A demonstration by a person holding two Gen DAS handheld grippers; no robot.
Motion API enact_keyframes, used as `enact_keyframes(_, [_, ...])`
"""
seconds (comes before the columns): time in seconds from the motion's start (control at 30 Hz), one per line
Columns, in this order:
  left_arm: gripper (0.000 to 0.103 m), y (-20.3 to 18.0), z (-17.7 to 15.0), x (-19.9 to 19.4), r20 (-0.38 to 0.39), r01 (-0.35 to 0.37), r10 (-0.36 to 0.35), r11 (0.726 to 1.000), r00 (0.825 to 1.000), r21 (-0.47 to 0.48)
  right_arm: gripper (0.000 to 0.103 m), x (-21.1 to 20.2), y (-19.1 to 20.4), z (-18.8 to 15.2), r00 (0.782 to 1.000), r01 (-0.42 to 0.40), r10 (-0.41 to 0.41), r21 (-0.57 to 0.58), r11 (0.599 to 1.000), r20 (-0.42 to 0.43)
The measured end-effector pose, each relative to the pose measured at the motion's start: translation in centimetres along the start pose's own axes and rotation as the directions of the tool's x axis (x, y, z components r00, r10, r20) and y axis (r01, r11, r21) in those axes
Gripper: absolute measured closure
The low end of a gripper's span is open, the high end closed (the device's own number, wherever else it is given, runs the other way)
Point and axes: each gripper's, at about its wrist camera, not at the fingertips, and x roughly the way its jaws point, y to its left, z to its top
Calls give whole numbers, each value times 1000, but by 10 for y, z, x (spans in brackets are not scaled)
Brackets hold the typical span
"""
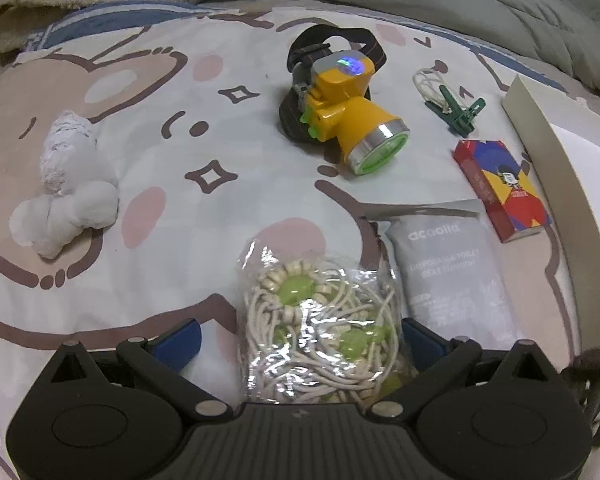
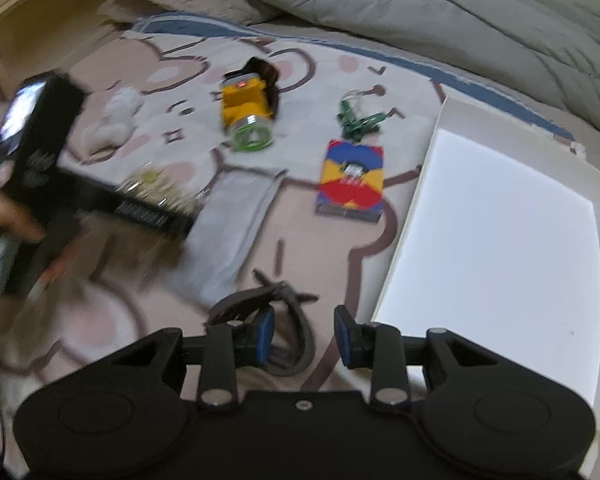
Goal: Organize objects
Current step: 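Grasp the dark brown coil with the right tool while the left tool grasps the beaded-cord bag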
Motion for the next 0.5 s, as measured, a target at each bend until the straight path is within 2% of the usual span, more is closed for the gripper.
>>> enact_keyframes(0.2, [26, -1, 0, -9, -8, 55, -55, 998, 998, 28, 55, -24, 8, -17, 999, -35, 34, -33, 999, -20])
enact_keyframes(0.27, [28, -3, 0, -11, -15, 58, -57, 997, 998, 47, 45, -30, 8, -20, 1000, -28, 27, -7, 1000, -13])
enact_keyframes(0.37, [31, -4, -2, -12, -25, 65, -63, 996, 998, 66, 40, -36, 6, -23, 1000, -31, 31, 57, 998, -1])
enact_keyframes(0.5, [31, -3, -4, -15, -36, 67, -65, 995, 997, 78, 39, -29, -3, -30, 998, -49, 54, 210, 976, -17])
